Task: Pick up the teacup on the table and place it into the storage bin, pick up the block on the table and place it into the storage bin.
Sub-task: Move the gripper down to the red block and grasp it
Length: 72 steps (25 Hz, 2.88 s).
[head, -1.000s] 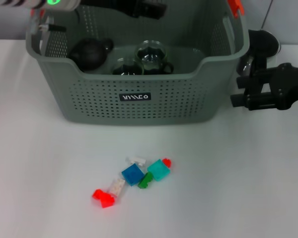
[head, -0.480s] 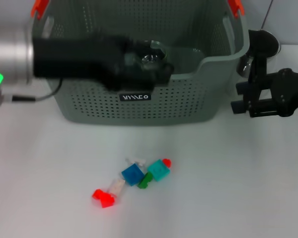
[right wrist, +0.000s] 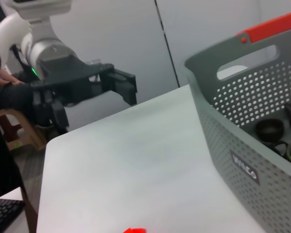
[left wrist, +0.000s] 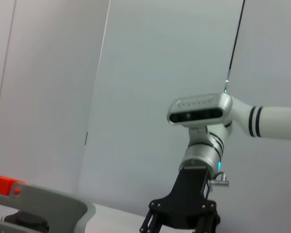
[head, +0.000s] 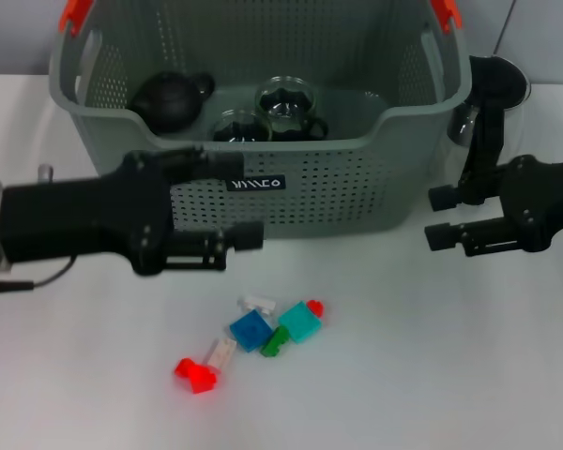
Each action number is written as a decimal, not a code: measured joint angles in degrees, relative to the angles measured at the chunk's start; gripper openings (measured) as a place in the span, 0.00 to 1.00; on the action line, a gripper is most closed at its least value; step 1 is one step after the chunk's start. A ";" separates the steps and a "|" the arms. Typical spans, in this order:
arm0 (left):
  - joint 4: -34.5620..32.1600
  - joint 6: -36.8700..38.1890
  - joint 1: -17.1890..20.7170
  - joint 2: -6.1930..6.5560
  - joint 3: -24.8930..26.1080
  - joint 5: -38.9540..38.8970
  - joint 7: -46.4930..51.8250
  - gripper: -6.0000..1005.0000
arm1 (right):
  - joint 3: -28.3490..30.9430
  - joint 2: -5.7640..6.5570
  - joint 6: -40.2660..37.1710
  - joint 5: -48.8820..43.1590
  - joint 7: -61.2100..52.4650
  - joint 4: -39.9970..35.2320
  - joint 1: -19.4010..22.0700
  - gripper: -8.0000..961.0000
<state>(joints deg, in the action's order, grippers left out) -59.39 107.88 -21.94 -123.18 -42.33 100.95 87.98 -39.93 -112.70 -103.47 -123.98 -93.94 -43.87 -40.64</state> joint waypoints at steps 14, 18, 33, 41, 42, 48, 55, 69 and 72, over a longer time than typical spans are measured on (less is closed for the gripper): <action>4.29 -0.29 0.27 -0.30 -0.53 11.02 -9.99 0.85 | -7.52 -0.59 1.30 -0.78 -1.17 0.01 -2.61 0.67; 4.50 -0.33 0.40 -0.46 -0.28 10.96 -10.03 0.85 | -7.56 -0.63 1.76 -0.94 -1.15 0.01 -2.79 0.67; 4.81 -1.79 -0.20 -0.66 0.14 10.43 -6.98 0.85 | -8.67 -0.78 3.16 -0.93 -3.90 0.12 -2.87 0.67; 4.75 -1.49 -0.60 -0.41 0.05 10.41 -6.62 0.85 | -8.67 -0.76 3.28 -0.91 -5.06 1.16 -2.91 0.67; 4.75 -1.46 -0.63 -0.37 -0.01 10.41 -6.61 0.85 | -8.67 -0.77 3.28 -0.91 -5.07 1.33 -2.88 0.67; 4.80 -1.35 -0.65 -0.32 -0.11 10.41 -6.81 0.85 | -8.67 -0.77 3.28 -0.91 -4.79 1.49 -2.57 0.67; 4.82 -1.25 -0.60 -0.43 -0.16 10.66 -6.90 0.85 | -8.73 -0.77 3.27 -0.92 -4.69 1.52 -2.45 0.67; 5.34 -1.66 -0.47 -0.46 0.12 10.50 -5.88 0.85 | -8.94 -0.87 3.28 -3.58 -5.09 1.50 -2.85 0.67; 5.34 -1.55 -0.44 -0.22 0.24 10.47 -5.66 0.85 | -9.35 -0.93 3.28 -4.01 -5.10 1.50 -3.03 0.67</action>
<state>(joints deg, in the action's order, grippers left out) -54.06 106.33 -22.37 -123.40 -42.09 111.42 82.33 -49.28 -113.63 -100.19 -127.98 -99.04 -42.37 -43.67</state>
